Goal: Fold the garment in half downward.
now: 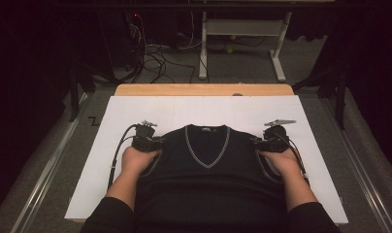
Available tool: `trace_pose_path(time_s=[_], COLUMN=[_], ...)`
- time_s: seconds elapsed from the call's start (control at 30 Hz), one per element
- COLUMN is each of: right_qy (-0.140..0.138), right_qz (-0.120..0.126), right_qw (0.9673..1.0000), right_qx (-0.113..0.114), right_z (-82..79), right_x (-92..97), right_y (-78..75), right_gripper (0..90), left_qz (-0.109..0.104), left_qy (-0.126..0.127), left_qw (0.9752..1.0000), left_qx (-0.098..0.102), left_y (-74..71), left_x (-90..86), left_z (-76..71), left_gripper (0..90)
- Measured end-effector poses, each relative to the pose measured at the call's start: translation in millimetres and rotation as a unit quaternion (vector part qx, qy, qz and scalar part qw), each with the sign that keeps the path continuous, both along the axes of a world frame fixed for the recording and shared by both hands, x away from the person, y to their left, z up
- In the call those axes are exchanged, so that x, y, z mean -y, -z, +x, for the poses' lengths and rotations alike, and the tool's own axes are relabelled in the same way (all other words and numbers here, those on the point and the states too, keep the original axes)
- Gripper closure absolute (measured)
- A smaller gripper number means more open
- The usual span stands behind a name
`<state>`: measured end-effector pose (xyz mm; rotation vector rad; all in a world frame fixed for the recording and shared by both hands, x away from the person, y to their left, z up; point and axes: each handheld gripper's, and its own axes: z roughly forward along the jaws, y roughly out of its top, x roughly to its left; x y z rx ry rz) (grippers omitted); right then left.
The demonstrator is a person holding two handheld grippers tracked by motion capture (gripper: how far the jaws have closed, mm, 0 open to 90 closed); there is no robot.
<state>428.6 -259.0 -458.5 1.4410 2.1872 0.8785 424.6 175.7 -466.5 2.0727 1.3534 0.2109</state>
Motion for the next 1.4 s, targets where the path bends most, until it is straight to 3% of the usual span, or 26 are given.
trace_pose_path(time_s=[0.13,0.27,0.37,0.53,0.67,0.73,0.87,1.07,1.1,1.13,1.2,1.23,1.4], right_qy=[0.002,-0.006,-0.009,-0.012,-0.018,-0.009,-0.001,0.014,0.018,0.018,0.023,0.027,0.037], right_qz=[-0.008,-0.021,-0.021,-0.006,-0.013,-0.013,-0.002,0.003,0.005,0.005,0.010,0.010,0.023], right_qw=[1.0000,0.9998,0.9997,0.9998,0.9997,0.9998,0.9994,0.9965,0.9947,0.9947,0.9915,0.9908,0.9856], right_qx=[-0.001,0.001,-0.001,-0.015,-0.013,0.010,0.035,0.082,0.101,0.101,0.128,0.133,0.163], right_z=[2.7,1.4,0.0,-0.8,-1.9,-2.5,-1.3,5.2,7.6,7.6,12.3,14.0,21.6], right_x=[-3.7,-9.5,-11.3,-10.1,-11.4,-8.3,-3.3,-0.6,0.0,0.0,0.6,0.7,3.4], right_y=[4.1,3.2,2.5,1.0,-0.3,-5.1,-14.6,-40.3,-50.3,-50.3,-64.2,-68.8,-88.1], right_gripper=[40.4,55.2,61.4,77.0,78.8,79.1,79.1,79.1,79.1,79.1,79.1,79.1,79.2], left_qz=[-0.003,-0.004,-0.006,-0.008,-0.009,-0.014,-0.003,-0.018,-0.023,-0.023,-0.022,-0.022,-0.026], left_qy=[0.002,0.002,0.003,0.003,-0.004,-0.018,-0.016,-0.029,-0.037,-0.037,-0.043,-0.043,-0.053], left_qw=[1.0000,1.0000,1.0000,1.0000,0.9999,0.9994,0.9988,0.9952,0.9934,0.9934,0.9905,0.9905,0.9856], left_qx=[0.000,-0.001,-0.001,-0.004,0.006,0.027,0.046,0.092,0.107,0.107,0.128,0.128,0.158], left_y=[0.2,0.0,-0.2,-1.2,-4.5,-12.4,-23.1,-55.3,-67.1,-67.1,-83.3,-83.3,-104.3], left_x=[-0.3,-0.2,-0.6,-1.7,-5.1,-12.5,-15.1,-15.4,-15.9,-15.9,-16.5,-16.5,-16.8], left_z=[-0.1,-0.2,-0.4,0.2,0.8,2.2,5.2,13.8,17.4,17.4,23.5,23.5,33.9], left_gripper=[69.1,70.0,70.0,71.3,71.8,71.9,72.0,72.0,72.0,72.0,72.0,72.1,72.2])
